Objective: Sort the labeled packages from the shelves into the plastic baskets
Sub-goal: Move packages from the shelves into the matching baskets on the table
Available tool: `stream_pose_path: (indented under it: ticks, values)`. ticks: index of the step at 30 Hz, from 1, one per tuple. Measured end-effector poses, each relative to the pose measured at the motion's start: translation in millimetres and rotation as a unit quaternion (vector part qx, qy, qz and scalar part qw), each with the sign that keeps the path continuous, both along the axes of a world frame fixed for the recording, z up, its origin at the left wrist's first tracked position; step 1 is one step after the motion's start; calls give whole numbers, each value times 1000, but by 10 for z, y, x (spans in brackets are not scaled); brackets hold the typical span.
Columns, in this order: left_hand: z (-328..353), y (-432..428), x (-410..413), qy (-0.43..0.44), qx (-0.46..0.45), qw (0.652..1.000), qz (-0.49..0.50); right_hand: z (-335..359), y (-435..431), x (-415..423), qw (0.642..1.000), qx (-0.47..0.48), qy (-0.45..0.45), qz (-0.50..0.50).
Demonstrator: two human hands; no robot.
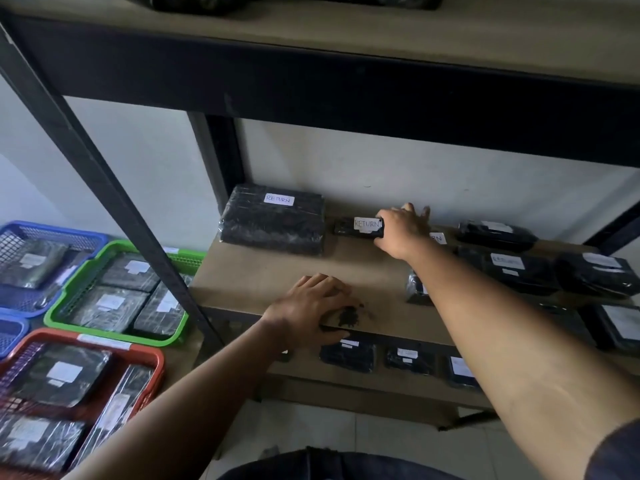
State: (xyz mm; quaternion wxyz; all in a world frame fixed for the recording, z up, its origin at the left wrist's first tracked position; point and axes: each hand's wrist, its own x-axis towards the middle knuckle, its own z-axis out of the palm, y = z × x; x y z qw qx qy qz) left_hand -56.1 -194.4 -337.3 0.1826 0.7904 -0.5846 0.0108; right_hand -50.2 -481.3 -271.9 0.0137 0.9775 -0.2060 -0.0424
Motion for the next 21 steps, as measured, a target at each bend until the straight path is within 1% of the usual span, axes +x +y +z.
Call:
stream_pose_path:
  ticks: [5, 12, 16, 21]
  values:
    - [0, -22, 27, -6, 2, 1000, -5, 56, 9, -53, 998, -20, -59, 27]
    - [-18, 2, 11, 1, -14, 1000, -5, 88, 49, -164, 995, -20, -92, 22]
    - [-11, 28, 3, -1, -7, 1000, -10, 91, 81, -260, 990, -16, -142, 11]
    - [-28, 49, 5, -9, -2, 1000, -17, 86, 223, -531, 974, -50, -221, 4]
